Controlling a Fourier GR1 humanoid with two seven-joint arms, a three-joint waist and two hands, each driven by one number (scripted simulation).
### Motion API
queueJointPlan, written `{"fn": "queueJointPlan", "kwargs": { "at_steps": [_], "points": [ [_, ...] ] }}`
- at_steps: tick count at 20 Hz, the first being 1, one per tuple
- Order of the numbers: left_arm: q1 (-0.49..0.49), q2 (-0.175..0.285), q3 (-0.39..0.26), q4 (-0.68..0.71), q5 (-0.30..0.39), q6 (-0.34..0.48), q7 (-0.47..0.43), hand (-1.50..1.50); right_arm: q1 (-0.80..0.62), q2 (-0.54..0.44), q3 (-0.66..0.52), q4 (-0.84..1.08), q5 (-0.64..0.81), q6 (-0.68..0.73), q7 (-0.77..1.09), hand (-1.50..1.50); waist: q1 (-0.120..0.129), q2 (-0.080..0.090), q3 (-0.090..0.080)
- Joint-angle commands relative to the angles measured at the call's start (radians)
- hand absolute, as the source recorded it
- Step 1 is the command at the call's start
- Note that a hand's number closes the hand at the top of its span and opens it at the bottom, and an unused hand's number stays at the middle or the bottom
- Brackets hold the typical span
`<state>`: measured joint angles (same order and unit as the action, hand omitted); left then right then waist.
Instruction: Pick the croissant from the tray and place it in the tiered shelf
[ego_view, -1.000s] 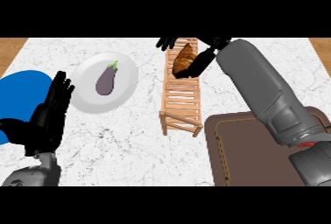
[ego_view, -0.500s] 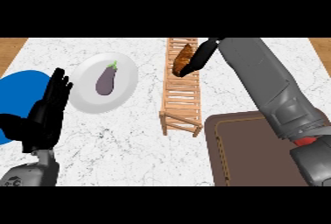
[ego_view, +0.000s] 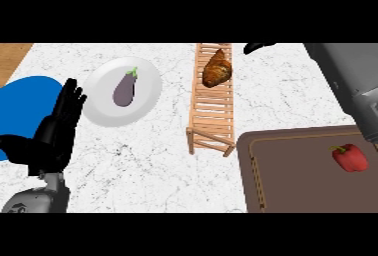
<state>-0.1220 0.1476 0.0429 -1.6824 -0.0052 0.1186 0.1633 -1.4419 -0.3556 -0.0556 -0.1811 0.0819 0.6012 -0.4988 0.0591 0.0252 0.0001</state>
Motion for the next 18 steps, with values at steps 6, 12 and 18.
{"fn": "queueJointPlan", "kwargs": {
  "at_steps": [6,12,18],
  "points": [
    [-0.035,-0.005,-0.017,0.007,-0.001,-0.014,-0.005,0.0,0.007,-0.209,-0.044,0.062,-0.023,0.134,0.021,-1.5,0.043,0.029,0.002],
    [-0.054,-0.009,-0.018,0.009,-0.002,-0.012,-0.011,0.0,0.035,-0.285,-0.045,0.045,-0.024,0.227,0.016,-1.5,0.059,0.043,0.005],
    [-0.055,-0.038,-0.052,0.01,-0.025,0.006,-0.006,0.0,0.057,-0.302,-0.053,0.018,-0.037,0.284,0.016,-1.5,0.062,0.044,0.006]
  ]
}}
